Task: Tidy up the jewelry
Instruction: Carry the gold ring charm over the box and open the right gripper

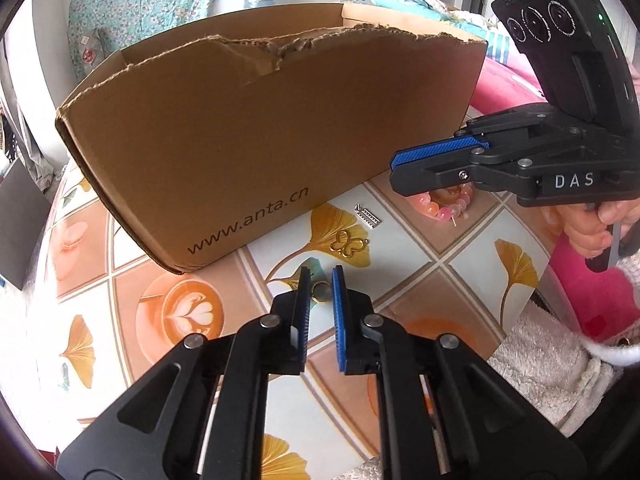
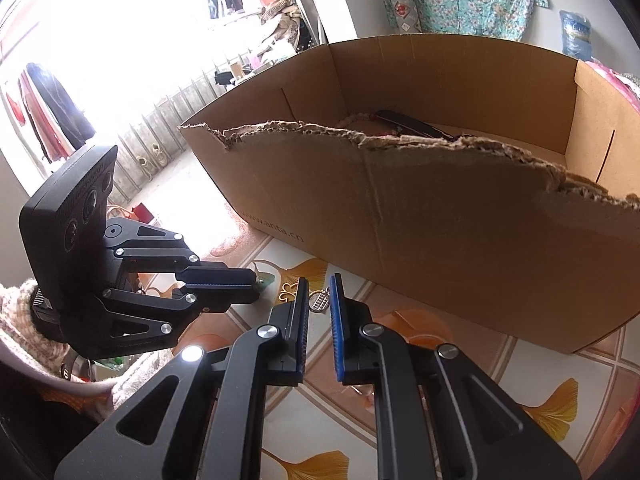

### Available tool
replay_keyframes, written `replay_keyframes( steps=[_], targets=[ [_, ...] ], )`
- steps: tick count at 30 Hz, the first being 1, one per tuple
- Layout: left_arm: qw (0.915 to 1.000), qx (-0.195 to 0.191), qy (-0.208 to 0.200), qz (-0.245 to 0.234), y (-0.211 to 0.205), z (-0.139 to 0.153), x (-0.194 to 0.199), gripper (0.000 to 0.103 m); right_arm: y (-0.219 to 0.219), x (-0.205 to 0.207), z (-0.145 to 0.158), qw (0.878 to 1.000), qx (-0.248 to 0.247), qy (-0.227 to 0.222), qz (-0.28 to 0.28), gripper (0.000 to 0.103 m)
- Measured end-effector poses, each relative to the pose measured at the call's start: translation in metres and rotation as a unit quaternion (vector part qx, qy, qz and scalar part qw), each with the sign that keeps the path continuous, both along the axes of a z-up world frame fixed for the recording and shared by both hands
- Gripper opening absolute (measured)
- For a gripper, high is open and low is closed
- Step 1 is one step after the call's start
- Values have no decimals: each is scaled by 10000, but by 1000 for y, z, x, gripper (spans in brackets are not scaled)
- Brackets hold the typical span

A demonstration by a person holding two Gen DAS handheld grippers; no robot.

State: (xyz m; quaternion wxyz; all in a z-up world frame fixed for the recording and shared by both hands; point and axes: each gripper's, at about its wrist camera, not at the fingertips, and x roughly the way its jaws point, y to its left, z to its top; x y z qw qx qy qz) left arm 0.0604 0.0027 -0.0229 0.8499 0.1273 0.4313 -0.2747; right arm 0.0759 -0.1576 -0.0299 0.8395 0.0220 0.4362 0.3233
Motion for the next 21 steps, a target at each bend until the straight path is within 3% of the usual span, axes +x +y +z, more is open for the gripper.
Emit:
replay_keyframes(
  steps=[11, 15, 19, 21],
  targets=[
    [9997, -211, -74, 27, 2, 8, -15, 9, -1, -12, 13, 9998, 110, -165, 21, 11],
    [9974, -625, -342, -99, 10, 42, -26, 9, -4, -23, 39, 9985, 261, -479, 75, 11],
    [9881, -1378, -657, -173, 24, 90, -26, 9, -9, -26, 76, 9940, 574, -924, 87, 11],
    [9854, -1506, -786, -129, 25, 105, -16, 9, -11, -20, 90, 9922, 592, -1097, 7, 11]
  ],
)
